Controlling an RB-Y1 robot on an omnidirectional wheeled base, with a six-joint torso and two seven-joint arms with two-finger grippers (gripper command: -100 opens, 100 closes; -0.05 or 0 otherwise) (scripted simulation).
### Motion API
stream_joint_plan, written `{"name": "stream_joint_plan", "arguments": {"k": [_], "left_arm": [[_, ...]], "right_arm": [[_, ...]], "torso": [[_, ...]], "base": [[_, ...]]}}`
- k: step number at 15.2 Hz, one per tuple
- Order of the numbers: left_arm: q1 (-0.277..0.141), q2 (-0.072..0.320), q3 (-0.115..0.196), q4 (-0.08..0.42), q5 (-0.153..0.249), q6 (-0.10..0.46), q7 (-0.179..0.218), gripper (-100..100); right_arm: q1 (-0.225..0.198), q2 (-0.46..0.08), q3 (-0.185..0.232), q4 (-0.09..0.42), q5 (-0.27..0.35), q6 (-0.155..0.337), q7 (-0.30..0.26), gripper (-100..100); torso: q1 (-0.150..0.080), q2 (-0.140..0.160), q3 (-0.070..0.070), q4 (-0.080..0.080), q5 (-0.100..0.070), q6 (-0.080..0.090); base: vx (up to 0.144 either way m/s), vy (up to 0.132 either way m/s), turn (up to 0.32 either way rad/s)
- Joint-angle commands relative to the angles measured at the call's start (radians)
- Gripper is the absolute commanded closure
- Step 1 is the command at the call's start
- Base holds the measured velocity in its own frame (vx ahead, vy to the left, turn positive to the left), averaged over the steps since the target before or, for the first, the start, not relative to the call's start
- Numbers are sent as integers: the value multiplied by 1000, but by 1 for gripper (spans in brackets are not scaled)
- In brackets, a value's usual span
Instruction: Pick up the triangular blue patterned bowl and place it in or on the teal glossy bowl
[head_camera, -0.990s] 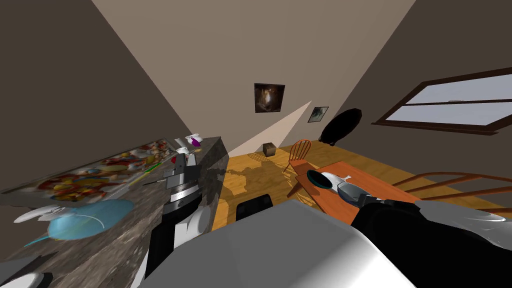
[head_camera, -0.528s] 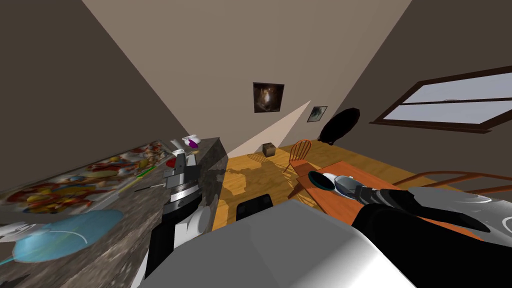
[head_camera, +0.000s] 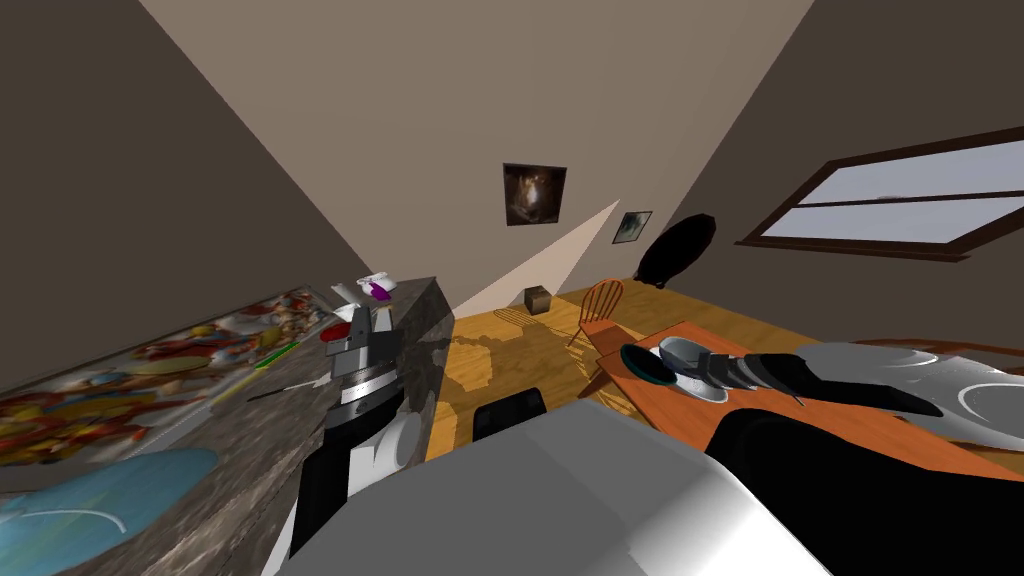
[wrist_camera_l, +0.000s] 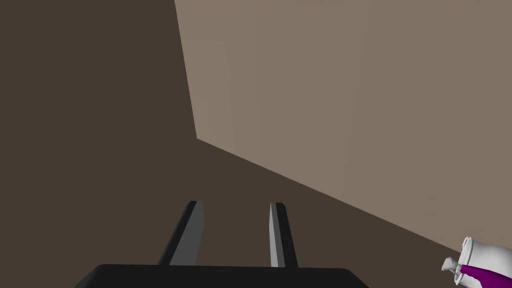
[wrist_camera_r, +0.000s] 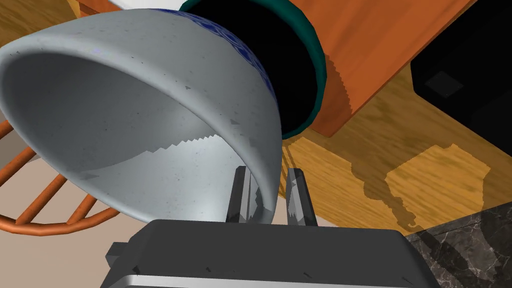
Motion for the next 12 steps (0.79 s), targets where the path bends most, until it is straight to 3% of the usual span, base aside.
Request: {"name": "stream_joint_plan", "arguments": {"k": [1, 2, 3, 7, 12], "left_arm": [[0, 0, 0, 0, 0, 0, 0, 0], [0, 0, 0, 0, 0, 0, 0, 0], [0, 0, 0, 0, 0, 0, 0, 0], [0, 0, 0, 0, 0, 0, 0, 0], [0, 0, 0, 0, 0, 0, 0, 0]], "right_arm": [[22, -28, -23, -13, -10, -14, -10, 100], [7, -13, -9, -5, -4, -7, -4, 100], [8, -16, -11, -7, -5, -9, -6, -100], [8, -16, -11, -7, -5, -9, -6, -100], [43, -108, -63, -3, -33, -71, -49, -100]], "torso": [[0, 0, 0, 0, 0, 0], [1, 0, 0, 0, 0, 0], [0, 2, 1, 0, 0, 1], [-1, 6, 3, 1, 0, 1], [-2, 8, 5, 2, 0, 1]], "base": [[67, 18, -41], [40, 11, -5], [16, 5, 8], [3, 1, 1], [-17, -21, -115]]}}
